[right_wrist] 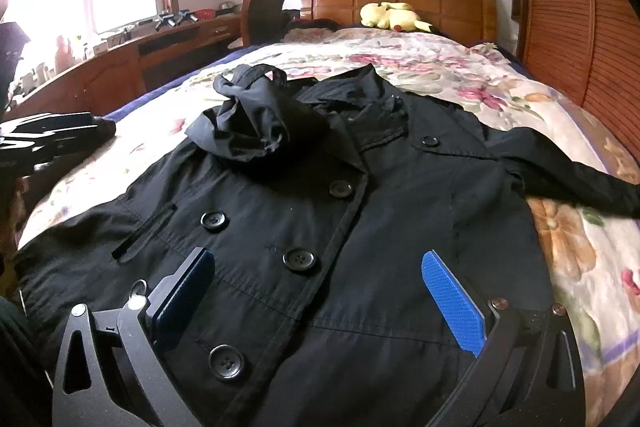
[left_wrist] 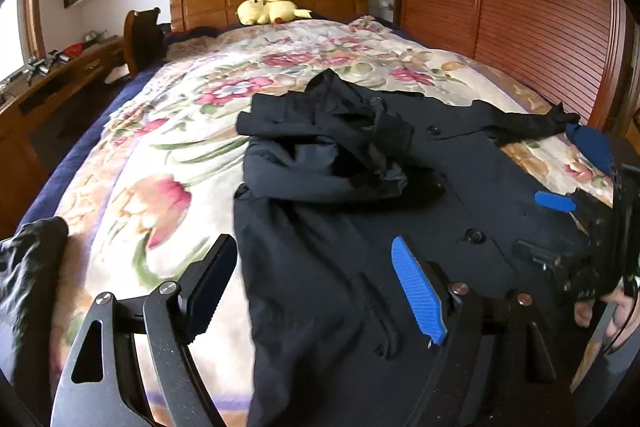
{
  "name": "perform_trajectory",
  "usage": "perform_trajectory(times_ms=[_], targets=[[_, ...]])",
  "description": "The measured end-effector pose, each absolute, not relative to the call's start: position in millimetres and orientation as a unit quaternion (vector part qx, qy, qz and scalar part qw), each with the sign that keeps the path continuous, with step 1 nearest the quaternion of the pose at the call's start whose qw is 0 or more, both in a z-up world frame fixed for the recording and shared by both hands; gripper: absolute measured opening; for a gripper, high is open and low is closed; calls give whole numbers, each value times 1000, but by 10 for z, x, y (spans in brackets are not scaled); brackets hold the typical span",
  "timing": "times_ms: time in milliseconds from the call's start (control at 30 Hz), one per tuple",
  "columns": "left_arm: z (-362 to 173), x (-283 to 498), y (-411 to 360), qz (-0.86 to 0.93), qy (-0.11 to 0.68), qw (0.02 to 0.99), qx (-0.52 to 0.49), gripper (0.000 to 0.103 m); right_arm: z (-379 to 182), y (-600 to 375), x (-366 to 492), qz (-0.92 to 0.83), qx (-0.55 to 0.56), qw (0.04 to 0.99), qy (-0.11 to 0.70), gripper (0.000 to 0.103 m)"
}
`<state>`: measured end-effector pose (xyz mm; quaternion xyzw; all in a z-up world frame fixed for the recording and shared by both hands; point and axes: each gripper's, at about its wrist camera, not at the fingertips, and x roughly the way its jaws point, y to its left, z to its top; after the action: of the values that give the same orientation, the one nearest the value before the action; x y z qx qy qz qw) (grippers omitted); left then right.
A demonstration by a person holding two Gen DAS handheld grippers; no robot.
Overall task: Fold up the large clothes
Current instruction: 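Fold the sleeve across the coat body with the left gripper and release, then grasp the coat's side edge with the right gripper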
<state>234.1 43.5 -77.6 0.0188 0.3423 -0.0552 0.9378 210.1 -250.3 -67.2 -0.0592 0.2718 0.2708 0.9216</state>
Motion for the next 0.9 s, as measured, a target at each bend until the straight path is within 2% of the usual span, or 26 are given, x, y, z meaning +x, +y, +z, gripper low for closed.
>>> perform_trajectory(times_ms=[500,833,900], targets=[[-681,2003,942,-25,303,952,-29,81,-522,-2317,2141,281,-73,916,277,103],[-608,1957,1239,-9,290,956,-38,80,95,-1670,2685,315,-130,904,258,102],[-610,1950,1272,-8,289,956,-41,80,134,-1465,2888,324,-137,898,266,99]])
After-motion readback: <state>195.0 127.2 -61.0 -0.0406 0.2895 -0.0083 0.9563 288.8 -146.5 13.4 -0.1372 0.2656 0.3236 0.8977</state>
